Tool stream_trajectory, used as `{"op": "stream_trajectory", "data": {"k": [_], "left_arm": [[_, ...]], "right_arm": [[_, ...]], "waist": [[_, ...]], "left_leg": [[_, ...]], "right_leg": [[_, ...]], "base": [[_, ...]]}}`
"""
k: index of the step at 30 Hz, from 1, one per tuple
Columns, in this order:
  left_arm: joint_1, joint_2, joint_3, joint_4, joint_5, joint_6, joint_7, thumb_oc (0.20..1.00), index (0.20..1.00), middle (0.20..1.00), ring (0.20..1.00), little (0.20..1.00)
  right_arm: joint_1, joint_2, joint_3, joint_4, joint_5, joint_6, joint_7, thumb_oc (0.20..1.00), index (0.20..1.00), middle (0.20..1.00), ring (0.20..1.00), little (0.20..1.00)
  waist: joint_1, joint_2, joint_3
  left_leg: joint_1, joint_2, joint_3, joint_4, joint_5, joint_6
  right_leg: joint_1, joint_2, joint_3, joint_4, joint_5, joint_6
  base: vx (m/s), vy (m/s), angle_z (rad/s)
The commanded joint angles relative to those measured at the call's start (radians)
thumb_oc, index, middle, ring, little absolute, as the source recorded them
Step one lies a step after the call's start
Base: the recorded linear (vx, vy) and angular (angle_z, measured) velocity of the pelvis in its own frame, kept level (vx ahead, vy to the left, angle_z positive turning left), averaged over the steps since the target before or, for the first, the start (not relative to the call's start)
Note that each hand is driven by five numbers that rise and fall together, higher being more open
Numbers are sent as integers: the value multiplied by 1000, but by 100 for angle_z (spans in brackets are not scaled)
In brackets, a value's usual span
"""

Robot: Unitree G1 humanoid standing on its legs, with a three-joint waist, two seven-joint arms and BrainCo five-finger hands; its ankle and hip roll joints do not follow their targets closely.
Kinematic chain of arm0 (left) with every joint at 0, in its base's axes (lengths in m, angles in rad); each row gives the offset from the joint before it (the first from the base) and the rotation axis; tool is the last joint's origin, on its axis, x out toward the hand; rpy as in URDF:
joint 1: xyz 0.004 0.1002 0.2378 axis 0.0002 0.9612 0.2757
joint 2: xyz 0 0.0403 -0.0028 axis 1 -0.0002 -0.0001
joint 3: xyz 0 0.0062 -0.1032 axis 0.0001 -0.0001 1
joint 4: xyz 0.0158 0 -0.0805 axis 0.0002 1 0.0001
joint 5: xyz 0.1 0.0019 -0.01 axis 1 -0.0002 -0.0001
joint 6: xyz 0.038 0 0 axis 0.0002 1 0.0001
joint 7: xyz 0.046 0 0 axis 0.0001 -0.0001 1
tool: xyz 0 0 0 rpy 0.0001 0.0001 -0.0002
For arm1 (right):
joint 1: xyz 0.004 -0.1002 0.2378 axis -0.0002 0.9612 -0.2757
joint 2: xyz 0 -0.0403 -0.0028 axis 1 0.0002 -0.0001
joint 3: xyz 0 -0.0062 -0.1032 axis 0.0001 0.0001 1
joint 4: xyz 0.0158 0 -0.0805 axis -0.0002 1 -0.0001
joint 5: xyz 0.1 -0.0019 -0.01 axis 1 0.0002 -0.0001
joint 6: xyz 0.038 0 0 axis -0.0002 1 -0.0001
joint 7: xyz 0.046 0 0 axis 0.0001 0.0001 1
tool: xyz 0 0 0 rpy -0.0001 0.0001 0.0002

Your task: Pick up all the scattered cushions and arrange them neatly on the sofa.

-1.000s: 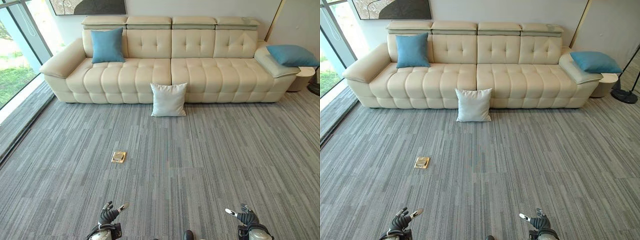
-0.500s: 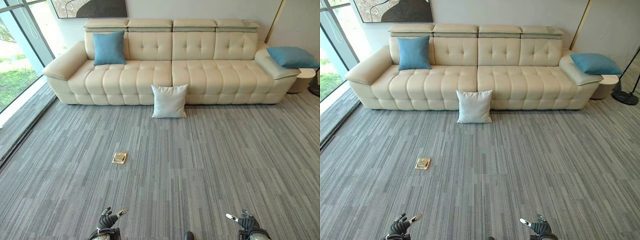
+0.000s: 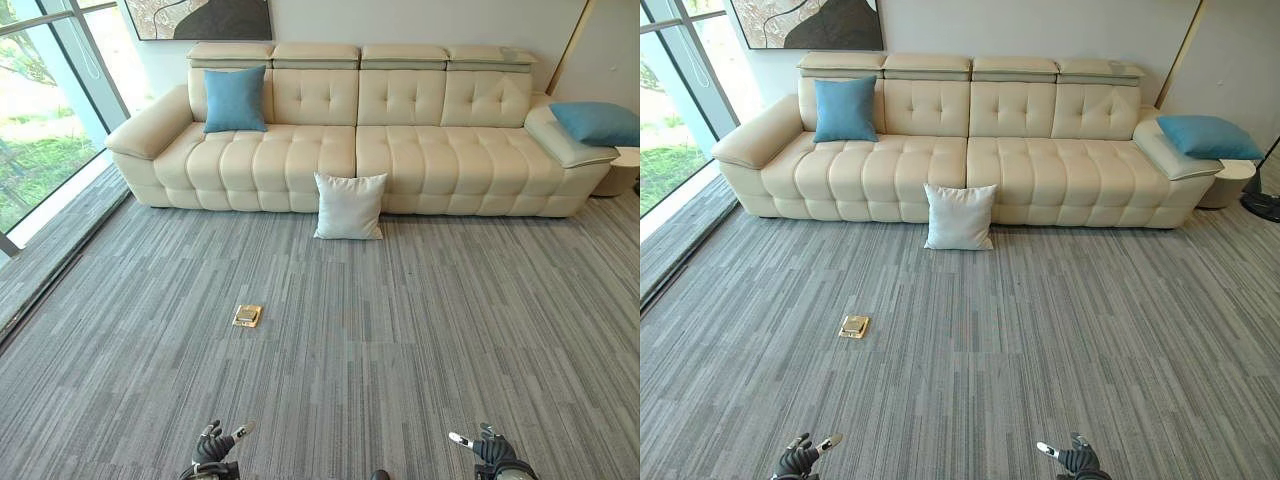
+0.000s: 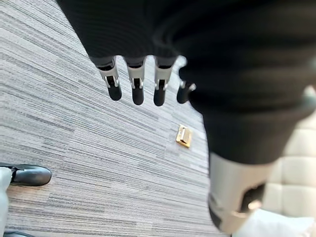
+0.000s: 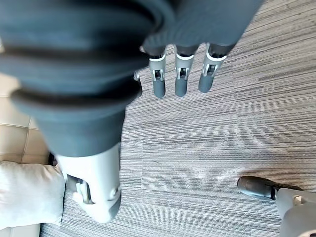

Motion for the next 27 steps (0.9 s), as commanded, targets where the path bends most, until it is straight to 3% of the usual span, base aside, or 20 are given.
{"op": "stream_trajectory", "data": {"k": [1, 6, 15, 22, 25, 27], "left_arm": [[-63, 1, 7, 18, 0, -15, -14, 1000, 1000, 1000, 1000, 1000], [-65, 20, -1, 15, 46, -10, -24, 1000, 1000, 1000, 1000, 1000], [-89, 36, 11, -45, 61, -31, 29, 1000, 1000, 1000, 1000, 1000], [-111, 59, 28, -22, 55, -31, 43, 1000, 1000, 1000, 1000, 1000], [-117, 63, 24, -9, 50, -27, 40, 1000, 1000, 1000, 1000, 1000], [-116, 67, 24, -10, 55, -21, 30, 1000, 1000, 1000, 1000, 1000]], "right_arm": [[-40, -29, -13, -3, -1, -9, -3, 1000, 1000, 1000, 1000, 1000], [-40, -22, -26, -33, 32, -20, 5, 1000, 1000, 1000, 1000, 1000], [-68, -45, -6, -106, -40, -26, -32, 1000, 1000, 1000, 1000, 1000], [-102, -76, -2, -138, -77, -14, -28, 1000, 1000, 1000, 1000, 1000], [-108, -80, 3, -125, -88, -3, -27, 1000, 1000, 1000, 1000, 1000], [-108, -76, 6, -107, -102, 10, -12, 1000, 1000, 1000, 1000, 1000]], "waist": [[0, -5, 29], [-9, -3, 35], [-1, -8, 39], [6, -17, 48], [6, -12, 61], [6, 1, 88]], "left_leg": [[8, 2, 43, 0, -71, -44], [3, 3, 49, 0, -71, -45], [-7, -2, 45, 0, -74, -37], [-24, -17, 41, 0, -85, -11], [-33, -18, 37, 0, -84, -1], [-33, -26, 36, 0, -93, 26]], "right_leg": [[66, -24, -23, 1, -174, 71], [57, -23, -16, 1, -173, 71], [50, -26, -19, 1, -170, 75], [43, -41, -22, 6, -163, 81], [-3, -47, -14, 89, -182, 81], [-117, -72, -11, 307, -196, 97]], "base": [[0, 0, 0], [0, 0, 0], [33, 27, 0], [60, 96, 0], [10, 119, 2], [-4, 193, -2]]}}
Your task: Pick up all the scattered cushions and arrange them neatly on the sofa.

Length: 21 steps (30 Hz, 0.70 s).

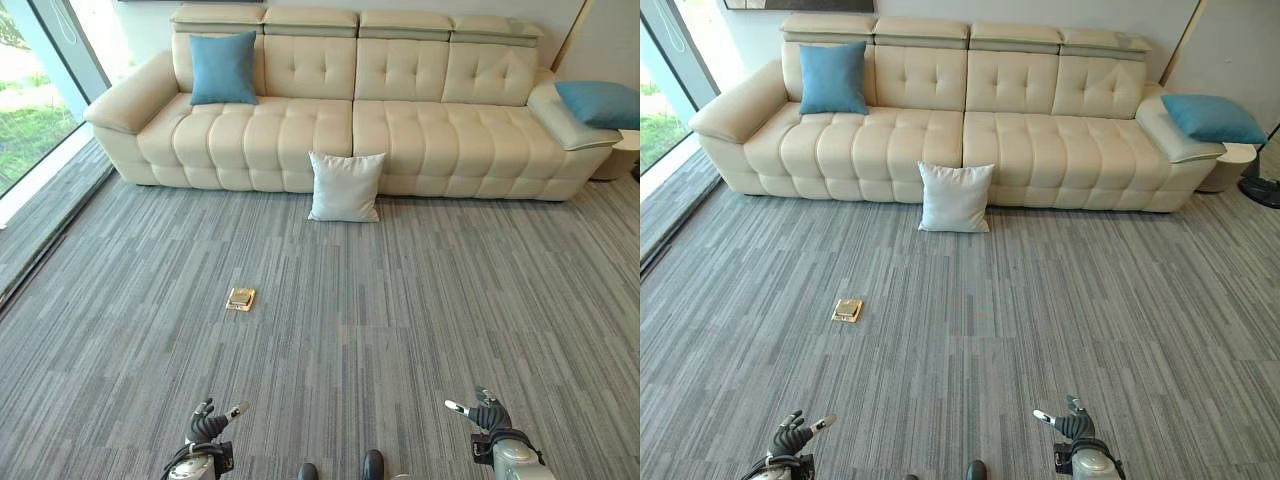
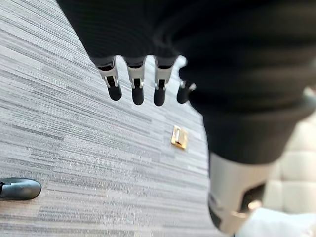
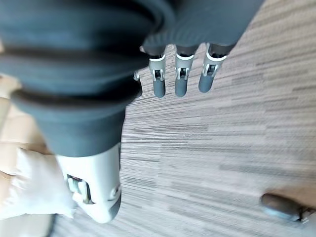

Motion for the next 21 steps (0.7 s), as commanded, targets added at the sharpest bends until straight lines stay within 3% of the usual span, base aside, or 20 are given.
{"op": "stream_trajectory", "data": {"k": [1, 5, 6, 8, 9, 13, 15, 19, 20, 21], "left_arm": [[-37, 29, -2, -16, 18, -23, 2, 1000, 1000, 1000, 1000, 1000], [-36, 26, 2, -21, 10, -20, -3, 1000, 1000, 1000, 1000, 1000], [-40, 22, 6, -21, 0, -22, -4, 1000, 1000, 1000, 1000, 1000], [-45, 22, 3, -19, 1, -23, -7, 1000, 1000, 1000, 1000, 1000], [-54, 20, 2, -15, 5, -21, -11, 1000, 1000, 1000, 1000, 1000], [-60, 21, 1, -22, 18, -22, -14, 1000, 1000, 1000, 1000, 1000], [-55, 12, -7, -22, 30, -21, -25, 1000, 1000, 1000, 1000, 1000], [-66, -7, -22, -9, 14, -27, -25, 1000, 1000, 1000, 1000, 1000], [-73, -9, -31, -14, 10, -27, -28, 1000, 1000, 1000, 1000, 1000], [-78, -9, -36, -16, 7, -28, -27, 1000, 1000, 1000, 1000, 1000]], "right_arm": [[-60, -42, 9, -14, -34, 10, 4, 1000, 1000, 1000, 1000, 1000], [-59, -33, 15, 1, -36, 15, 9, 1000, 1000, 1000, 1000, 1000], [-64, -33, 17, 19, -34, 18, 12, 1000, 1000, 1000, 1000, 1000], [-67, -34, 20, 22, -34, 18, 12, 1000, 1000, 1000, 1000, 1000], [-68, -35, 23, 19, -38, 21, 12, 1000, 1000, 1000, 1000, 1000], [-56, -39, 19, -1, -46, 24, 17, 1000, 1000, 1000, 1000, 1000], [-43, -41, 18, -7, -44, 21, 23, 1000, 1000, 1000, 1000, 1000], [-44, -64, 8, 11, -19, 11, 18, 1000, 1000, 1000, 1000, 1000], [-38, -69, 2, 8, -3, 5, 17, 1000, 1000, 1000, 1000, 1000], [-34, -71, 1, 4, 0, 3, 15, 1000, 1000, 1000, 1000, 1000]], "waist": [[3, 26, 55], [4, 31, 76], [6, 32, 83], [9, 32, 86], [3, 31, 90], [-16, 26, 81], [-19, 28, 61], [-29, 41, 30], [-35, 36, 42], [-35, 32, 54]], "left_leg": [[41, -9, 33, 0, -91, 3], [54, -13, 35, 0, -101, 5], [71, -12, 45, 0, -110, -4], [81, -11, 49, 0, -114, -7], [109, -11, 46, 0, -127, -17], [157, -6, 36, 0, -149, -33], [184, 3, 31, 0, -152, -44], [140, 30, 25, 193, -64, -99], [71, 34, 26, 356, -15, -134], [31, 36, 23, 449, 6, -144]], "right_leg": [[-57, -68, -12, 327, -179, 94], [-157, -67, -1, 447, -165, 98], [-193, -44, -6, 365, -163, 93], [-198, -41, -21, 303, -144, 93], [-191, -20, -30, 136, -86, 107], [-180, -2, -13, 33, -58, 122], [-136, 5, -24, 22, -71, 101], [-36, 26, -48, -7, -111, 53], [11, 29, -54, -20, -136, 29], [29, 30, -49, -19, -148, 16]], "base": [[-14, 111, -5], [81, 52, -9], [107, -21, -9], [214, -75, -7], [346, -145, -18], [335, -148, 2], [386, -191, 28], [375, -233, 45], [323, -263, 19], [221, -203, 3]]}}
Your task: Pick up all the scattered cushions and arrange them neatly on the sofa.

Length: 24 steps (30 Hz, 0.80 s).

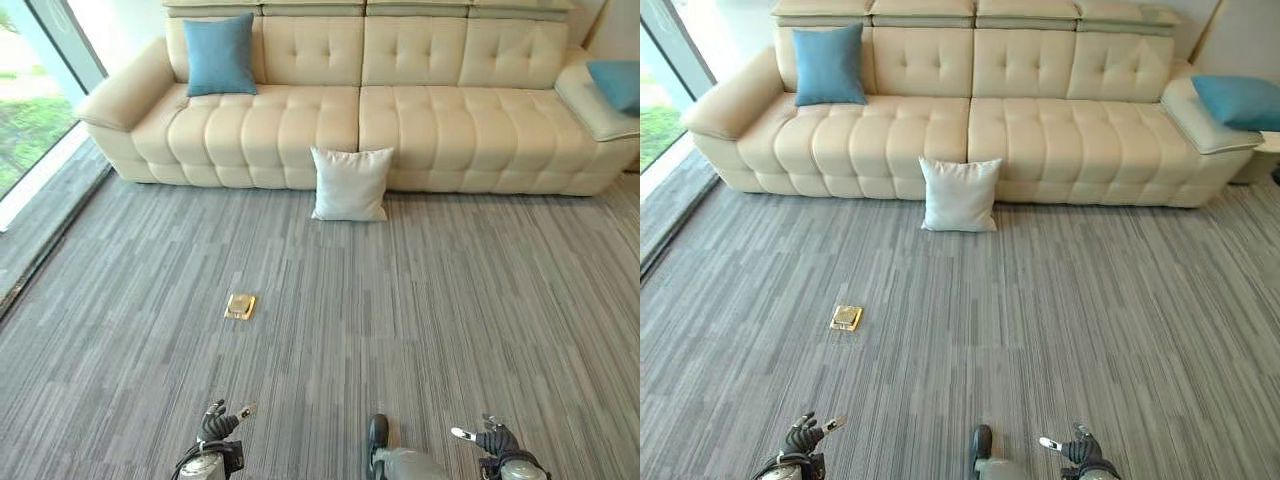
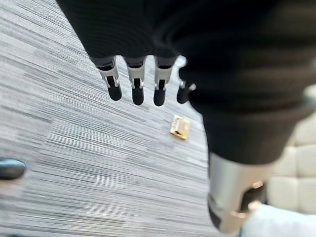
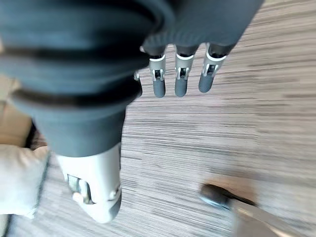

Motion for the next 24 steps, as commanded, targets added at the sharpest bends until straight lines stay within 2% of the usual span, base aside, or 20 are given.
{"op": "stream_trajectory", "data": {"k": [1, 2, 3, 4, 6, 7, 8, 9, 10, 11, 12, 13, 14, 15, 16, 17, 21, 22, 23, 24], "left_arm": [[-74, 31, -22, -35, 6, -29, 0, 1000, 1000, 1000, 1000, 1000], [-83, 32, -27, -36, 1, -30, 0, 1000, 1000, 1000, 1000, 1000], [-86, 33, -30, -33, 2, -28, -3, 1000, 1000, 1000, 1000, 1000], [-86, 34, -36, -31, 9, -23, -7, 1000, 1000, 1000, 1000, 1000], [-82, 35, -40, -36, 13, -21, -9, 1000, 1000, 1000, 1000, 1000], [-72, 36, -40, -35, 18, -14, -10, 1000, 1000, 1000, 1000, 1000], [-64, 36, -39, -38, 20, -11, -8, 1000, 1000, 1000, 1000, 1000], [-60, 38, -38, -39, 21, -7, -6, 1000, 1000, 1000, 1000, 1000], [-60, 38, -38, -39, 21, -7, -6, 1000, 1000, 1000, 1000, 1000], [-55, 36, -38, -31, 27, -1, -4, 1000, 1000, 1000, 1000, 1000], [-52, 36, -40, -31, 28, 0, -4, 1000, 1000, 1000, 1000, 1000], [-52, 36, -40, -31, 28, 0, -4, 1000, 1000, 1000, 1000, 1000], [-53, 35, -39, -22, 31, 2, -1, 1000, 1000, 1000, 1000, 1000], [-53, 35, -39, -22, 31, 2, -1, 1000, 1000, 1000, 1000, 1000], [-47, 35, -33, -19, 33, 4, -5, 1000, 1000, 1000, 1000, 1000], [-47, 35, -33, -19, 33, 4, -5, 1000, 1000, 1000, 1000, 1000], [-37, 40, -26, -4, 30, -4, 1, 1000, 1000, 1000, 1000, 1000], [-37, 41, -26, -3, 30, -4, 1, 1000, 1000, 1000, 1000, 1000], [-46, 52, -31, -8, 26, -1, 1, 1000, 1000, 1000, 1000, 1000], [-52, 55, -32, -6, 22, -1, 2, 1000, 1000, 1000, 1000, 1000]], "right_arm": [[-54, -51, -1, -25, 16, -35, -15, 1000, 1000, 1000, 1000, 1000], [-52, -51, -2, -22, 18, -35, -17, 1000, 1000, 1000, 1000, 1000], [-49, -50, -4, -18, 22, -31, -18, 1000, 1000, 1000, 1000, 1000], [-41, -48, -9, -12, 27, -28, -18, 1000, 1000, 1000, 1000, 1000], [-38, -46, -11, -8, 29, -27, -18, 1000, 1000, 1000, 1000, 1000], [-32, -44, -9, -7, 25, -26, -18, 1000, 1000, 1000, 1000, 1000], [-30, -44, -5, -9, 20, -23, -19, 1000, 1000, 1000, 1000, 1000], [-27, -43, -3, -10, 14, -20, -19, 1000, 1000, 1000, 1000, 1000], [-27, -43, -3, -10, 14, -20, -19, 1000, 1000, 1000, 1000, 1000], [-23, -44, 3, -5, 2, -15, -20, 1000, 1000, 1000, 1000, 1000], [-22, -46, 5, -5, -1, -14, -19, 1000, 1000, 1000, 1000, 1000], [-22, -46, 6, -5, -1, -14, -19, 1000, 1000, 1000, 1000, 1000], [-25, -45, 6, -2, -1, -14, -18, 1000, 1000, 1000, 1000, 1000], [-25, -45, 6, -2, -1, -14, -18, 1000, 1000, 1000, 1000, 1000], [-29, -41, 11, 11, -11, -9, -13, 1000, 1000, 1000, 1000, 1000], [-29, -41, 11, 11, -11, -9, -13, 1000, 1000, 1000, 1000, 1000], [-33, -22, 25, 20, -35, -5, 3, 1000, 1000, 1000, 1000, 1000], [-33, -22, 25, 20, -35, -5, 3, 1000, 1000, 1000, 1000, 1000], [-37, -7, 33, 29, -37, -4, 9, 1000, 1000, 1000, 1000, 1000], [-43, -5, 38, 34, -41, -5, 9, 1000, 1000, 1000, 1000, 1000]], "waist": [[-15, 8, 44], [-13, 2, 54], [-13, -3, 60], [-12, -18, 70], [-9, -27, 73], [-7, -38, 70], [-5, -42, 67], [-7, -41, 62], [-7, -41, 62], [-12, -29, 53], [-13, -25, 52], [-13, -26, 53], [-23, -23, 49], [-23, -23, 49], [-17, -17, 38], [-17, -17, 38], [-2, -29, -13], [0, -30, -12], [2, -43, -14], [2, -45, -9]], "left_leg": [[-33, -33, 32, 123, 153, -62], [-65, -28, 34, 189, 176, -68], [-97, -22, 34, 219, 174, -63], [-155, -16, 54, 183, 141, -38], [-187, -22, 49, 186, 124, -28], [-211, -26, 48, 69, 93, -8], [-214, -26, 40, -23, 90, -3], [-209, -21, 24, -124, 126, -7], [-209, -21, 24, -124, 127, -7], [-228, -3, -2, -272, 233, -30], [-238, -1, -11, -317, 256, -39], [-233, -2, -11, -324, 259, -39], [-288, 4, 11, -329, 251, -60], [-288, 4, 11, -329, 251, -60], [-292, 6, 25, -329, 272, -74], [-291, 6, 26, -329, 272, -74], [-229, -23, 36, -329, 251, -24], [-228, -24, 38, -329, 250, -24], [-195, -42, 53, -327, 216, 9], [-181, -48, 59, -324, 199, 23]], "right_leg": [[27, 12, 7, 35, -173, 97], [46, 11, 7, 38, -191, 83], [60, 10, 5, 35, -202, 75], [83, -5, -1, 30, -210, 73], [100, -8, 0, 22, -213, 73], [112, -16, 4, 17, -222, 79], [122, -19, 3, 16, -232, 81], [128, -18, 3, 17, -242, 81], [127, -18, 2, 17, -242, 81], [148, -7, -1, 21, -263, 72], [157, -3, 0, 23, -269, 69], [158, -4, 0, 24, -270, 70], [186, 1, 1, 19, -279, 74], [186, 1, 1, 19, -279, 74], [219, 4, 22, 13, -285, 81], [220, 4, 23, 13, -285, 81], [263, -43, 57, 49, -307, 121], [263, -44, 59, 50, -308, 122], [223, -74, 79, 190, -272, 141], [184, -84, 89, 271, -245, 151]], "base": [[139, -142, 16], [126, -129, 18], [255, -222, 21], [248, -191, 5], [202, -104, 19], [229, -35, 5], [320, -35, -9], [179, -6, -9], [288, 19, -9], [285, 38, -5], [287, 38, -2], [299, 83, 13], [210, 63, 6], [481, 163, 1], [274, 100, -6], [508, 198, -2], [497, 262, -26], [445, 264, -51], [375, 262, -39], [372, 263, -18]]}}
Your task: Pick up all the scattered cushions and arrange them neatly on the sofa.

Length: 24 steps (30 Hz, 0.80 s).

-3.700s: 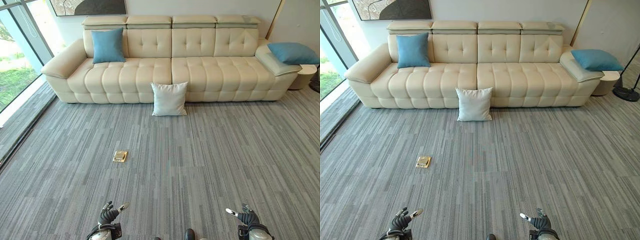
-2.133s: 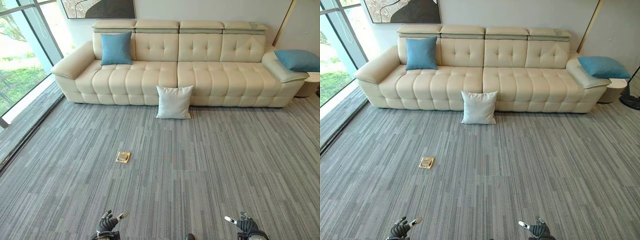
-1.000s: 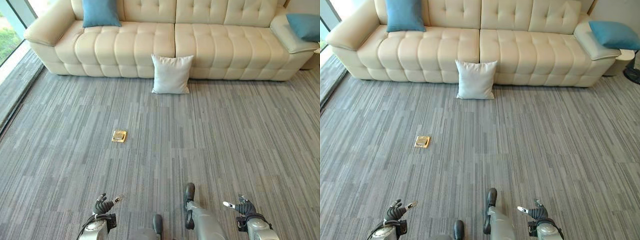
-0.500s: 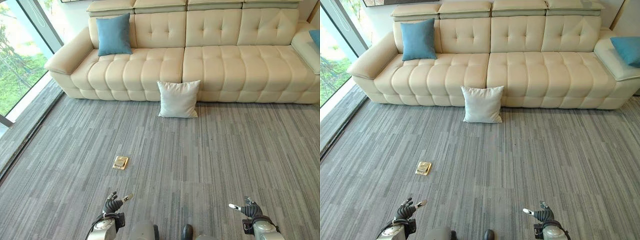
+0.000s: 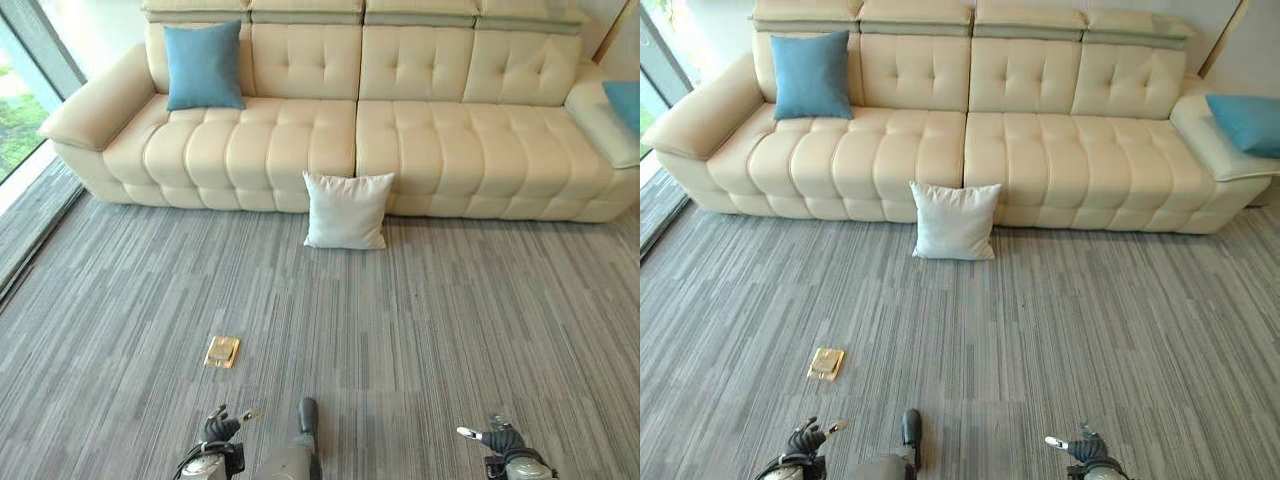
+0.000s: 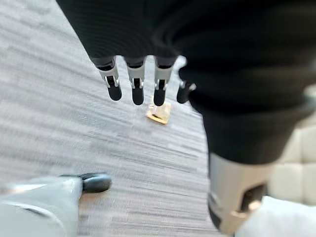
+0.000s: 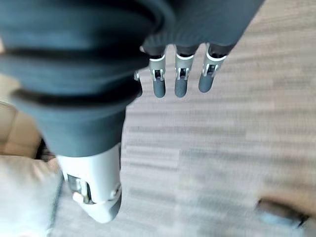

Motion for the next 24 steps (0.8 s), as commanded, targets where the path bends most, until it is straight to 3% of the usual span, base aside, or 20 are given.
{"op": "stream_trajectory", "data": {"k": [1, 4, 5, 6, 8, 9, 10, 11, 12, 13, 16, 18, 19, 21, 22, 24], "left_arm": [[-24, 41, -15, -49, 20, -25, 13, 1000, 1000, 1000, 1000, 1000], [-44, 57, -18, -71, 10, -23, 19, 1000, 1000, 1000, 1000, 1000], [-45, 57, -19, -77, 8, -22, 18, 1000, 1000, 1000, 1000, 1000], [-49, 60, -17, -75, 4, -21, 15, 1000, 1000, 1000, 1000, 1000], [-51, 62, -14, -77, 6, -21, 11, 1000, 1000, 1000, 1000, 1000], [-51, 61, -8, -76, 8, -20, 7, 1000, 1000, 1000, 1000, 1000], [-53, 61, 0, -76, 20, -21, 3, 1000, 1000, 1000, 1000, 1000], [-56, 63, 11, -74, 30, -22, 3, 1000, 1000, 1000, 1000, 1000], [-56, 63, 17, -70, 35, -24, 3, 1000, 1000, 1000, 1000, 1000], [-56, 63, 24, -73, 37, -28, 6, 1000, 1000, 1000, 1000, 1000], [-46, 45, 12, -68, 34, -31, 6, 1000, 1000, 1000, 1000, 1000], [-47, 29, -10, -67, 21, -30, -5, 1000, 1000, 1000, 1000, 1000], [-46, 26, -20, -72, 12, -29, -8, 1000, 1000, 1000, 1000, 1000], [-51, 23, -32, -71, 7, -26, -10, 1000, 1000, 1000, 1000, 1000], [-54, 18, -44, -58, 10, -21, -10, 1000, 1000, 1000, 1000, 1000], [-49, 20, -45, -61, 15, -19, -12, 1000, 1000, 1000, 1000, 1000]], "right_arm": [[-45, -24, 23, -10, -37, -8, 3, 1000, 1000, 1000, 1000, 1000], [-70, -20, 29, -3, -44, -3, -3, 1000, 1000, 1000, 1000, 1000], [-73, -19, 30, 2, -47, 0, -4, 1000, 1000, 1000, 1000, 1000], [-72, -20, 29, 9, -46, 4, -2, 1000, 1000, 1000, 1000, 1000], [-72, -21, 23, 14, -45, 8, -4, 1000, 1000, 1000, 1000, 1000], [-76, -21, 19, 20, -43, 10, -5, 1000, 1000, 1000, 1000, 1000], [-76, -22, 10, 24, -45, 12, -7, 1000, 1000, 1000, 1000, 1000], [-74, -21, 3, 24, -51, 14, -5, 1000, 1000, 1000, 1000, 1000], [-72, -19, 0, 26, -55, 16, -3, 1000, 1000, 1000, 1000, 1000], [-69, -17, -4, 27, -58, 16, -3, 1000, 1000, 1000, 1000, 1000], [-53, -26, -3, 32, -59, 14, 6, 1000, 1000, 1000, 1000, 1000], [-52, -45, -7, 30, -34, 4, 4, 1000, 1000, 1000, 1000, 1000], [-53, -56, -4, 31, -25, 2, 4, 1000, 1000, 1000, 1000, 1000], [-57, -67, 0, 38, -27, 4, 0, 1000, 1000, 1000, 1000, 1000], [-57, -76, -4, 39, -19, 8, -5, 1000, 1000, 1000, 1000, 1000], [-57, -79, -6, 42, -19, 9, -8, 1000, 1000, 1000, 1000, 1000]], "waist": [[20, 10, 5], [17, 16, 48], [15, 23, 59], [9, 39, 75], [8, 56, 87], [8, 62, 91], [5, 59, 93], [5, 52, 88], [3, 51, 85], [1, 51, 82], [-11, 68, 55], [-28, 87, 34], [-27, 83, 43], [-20, 75, 58], [-10, 54, 73], [-7, 41, 73]], "left_leg": [[72, 67, -23, -27, -71, -77], [151, 39, 11, -33, -127, -24], [170, 41, 13, -33, -138, -21], [207, 47, 15, -33, -158, -25], [242, 63, 26, -33, -178, -36], [254, 67, 34, -33, -186, -41], [273, 64, 46, -33, -199, -49], [292, 60, 53, -33, -212, -61], [309, 60, 55, -33, -221, -66], [330, 59, 55, -33, -232, -71], [391, 79, 29, -12, -228, -89], [355, 133, 5, 163, -139, -141], [306, 132, -13, 290, -100, -159], [248, 128, -33, 410, -75, -163], [150, 111, -50, 445, -109, -141], [114, 95, -46, 379, -161, -120]], "right_leg": [[-91, 9, 54, 173, 75, 29], [-259, -47, 51, 519, 221, 47], [-306, -41, 53, 561, 205, 41], [-366, -30, 30, 518, 142, 34], [-374, -24, -21, 393, 119, 32], [-387, -9, -26, 299, 131, 39], [-396, 16, -15, 77, 200, 61], [-412, 27, -5, -54, 254, 89], [-416, 31, -13, -110, 271, 99], [-428, 27, -23, -110, 270, 106], [-367, 32, -55, -77, 272, 78], [-328, 54, -73, -24, 197, 21], [-291, 67, -67, -29, 167, -5], [-255, 75, -58, -33, 141, -28], [-209, 71, -39, -44, 113, -45], [-187, 62, -35, -65, 111, -37]], "base": [[190, 190, -8], [245, 272, -8], [393, 295, -29], [367, 158, -20], [337, 51, -8], [348, -71, 0], [481, -136, -10], [528, -174, -15], [506, -175, -21], [771, -282, 14], [585, -251, 68], [767, -518, 33], [613, -491, 15], [427, -362, -3], [441, -326, -19], [359, -164, 10]]}}
